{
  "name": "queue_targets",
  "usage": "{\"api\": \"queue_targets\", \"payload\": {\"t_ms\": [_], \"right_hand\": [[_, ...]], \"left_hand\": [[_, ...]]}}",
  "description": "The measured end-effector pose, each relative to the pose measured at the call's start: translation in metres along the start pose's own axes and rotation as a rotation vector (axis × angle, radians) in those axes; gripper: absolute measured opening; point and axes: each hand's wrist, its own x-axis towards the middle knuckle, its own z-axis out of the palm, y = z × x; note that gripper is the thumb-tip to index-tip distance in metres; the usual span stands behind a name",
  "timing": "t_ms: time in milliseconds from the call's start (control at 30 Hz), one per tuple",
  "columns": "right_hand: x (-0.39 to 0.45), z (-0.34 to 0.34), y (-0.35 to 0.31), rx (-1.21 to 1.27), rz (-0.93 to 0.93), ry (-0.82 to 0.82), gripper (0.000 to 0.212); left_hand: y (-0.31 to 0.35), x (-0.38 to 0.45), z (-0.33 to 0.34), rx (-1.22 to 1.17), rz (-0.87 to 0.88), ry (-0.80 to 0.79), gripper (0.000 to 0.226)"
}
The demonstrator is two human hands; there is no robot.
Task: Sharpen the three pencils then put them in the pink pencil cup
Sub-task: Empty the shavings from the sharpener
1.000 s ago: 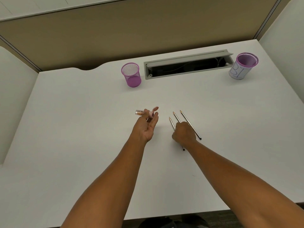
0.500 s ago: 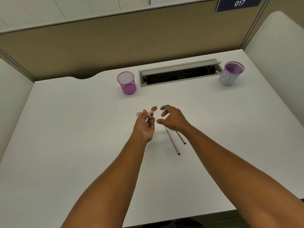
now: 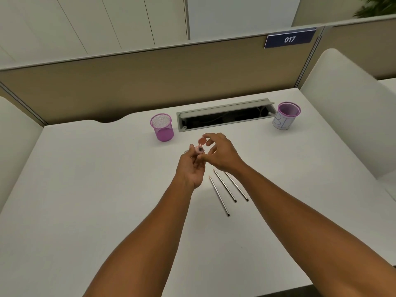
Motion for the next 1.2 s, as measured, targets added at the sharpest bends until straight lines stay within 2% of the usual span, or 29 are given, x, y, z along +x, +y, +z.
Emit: {"api": "queue_targets", "payload": {"t_ms": [233, 567, 733, 933, 1200], "right_hand": [[-0.003, -0.007, -0.002, -0.083, -0.085, 0.100, 0.030], [-0.008, -0.012, -0.013, -0.055, -0.119, 0.205, 0.019], [-0.011, -0.017, -0.015, -0.061, -0.129, 0.228, 0.021], [-0.007, -0.028, -0.018, -0.064, -0.116, 0.267, 0.025], [0.006, -0.047, -0.003, -0.016, -0.109, 0.265, 0.039]], "left_hand": [[0.002, -0.008, 0.014, -0.003, -0.009, -0.048, 0.033], [0.007, -0.019, 0.026, 0.078, -0.107, -0.139, 0.041], [0.012, -0.025, 0.031, 0.252, -0.119, -0.123, 0.051], [0.010, -0.029, 0.044, 0.433, -0.147, -0.174, 0.081], [-0.001, -0.017, 0.064, 0.584, -0.100, -0.147, 0.071]]}}
